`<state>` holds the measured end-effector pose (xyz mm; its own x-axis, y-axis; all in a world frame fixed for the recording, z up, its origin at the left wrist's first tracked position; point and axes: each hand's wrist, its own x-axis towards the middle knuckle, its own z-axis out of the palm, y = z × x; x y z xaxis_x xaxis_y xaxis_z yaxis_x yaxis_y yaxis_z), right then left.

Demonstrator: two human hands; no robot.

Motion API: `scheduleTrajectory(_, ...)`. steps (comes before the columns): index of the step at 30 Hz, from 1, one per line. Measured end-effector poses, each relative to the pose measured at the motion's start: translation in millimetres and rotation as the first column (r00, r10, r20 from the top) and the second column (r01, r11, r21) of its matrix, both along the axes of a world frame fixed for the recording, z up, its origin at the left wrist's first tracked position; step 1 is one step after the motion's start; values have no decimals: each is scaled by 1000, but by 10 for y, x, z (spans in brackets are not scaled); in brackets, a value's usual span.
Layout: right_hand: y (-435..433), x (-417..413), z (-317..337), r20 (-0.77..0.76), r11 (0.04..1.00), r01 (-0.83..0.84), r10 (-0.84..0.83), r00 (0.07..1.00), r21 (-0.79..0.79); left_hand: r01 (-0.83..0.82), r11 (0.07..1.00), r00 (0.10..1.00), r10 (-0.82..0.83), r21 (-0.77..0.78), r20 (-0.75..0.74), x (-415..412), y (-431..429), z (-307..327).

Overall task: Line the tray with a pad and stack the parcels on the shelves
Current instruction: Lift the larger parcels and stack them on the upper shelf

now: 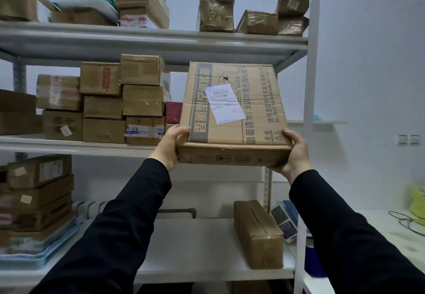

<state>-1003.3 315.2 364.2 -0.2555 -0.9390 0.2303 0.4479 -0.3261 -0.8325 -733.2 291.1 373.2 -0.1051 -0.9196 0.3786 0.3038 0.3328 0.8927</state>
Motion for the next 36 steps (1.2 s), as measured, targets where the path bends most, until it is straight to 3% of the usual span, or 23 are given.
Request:
scheduleTrajectory(5,-215,-37,191,72,996,52,-47,996,-71,-47,996,996,41,-79,-84,-80,-241,183)
scheduleTrajectory(18,-896,-96,390,128,903,328,-303,944,-279,-117,976,993,109,-186,-53,-371,-782,510)
scheduleTrajectory(23,-1136,-171,538,59,862,342,-346,936,-375,-107,958,994,107,-265,-12,-496,-963,654)
scheduleTrajectory(28,-1453,-276,656,37,840,339,-358,933,-424,-202,934,965,241,-295,104,-591,-1167,685)
scheduleTrajectory(36,-1927,-385,670,-9,868,319,-349,937,-381,-279,898,955,296,-341,-4,-670,-1492,720)
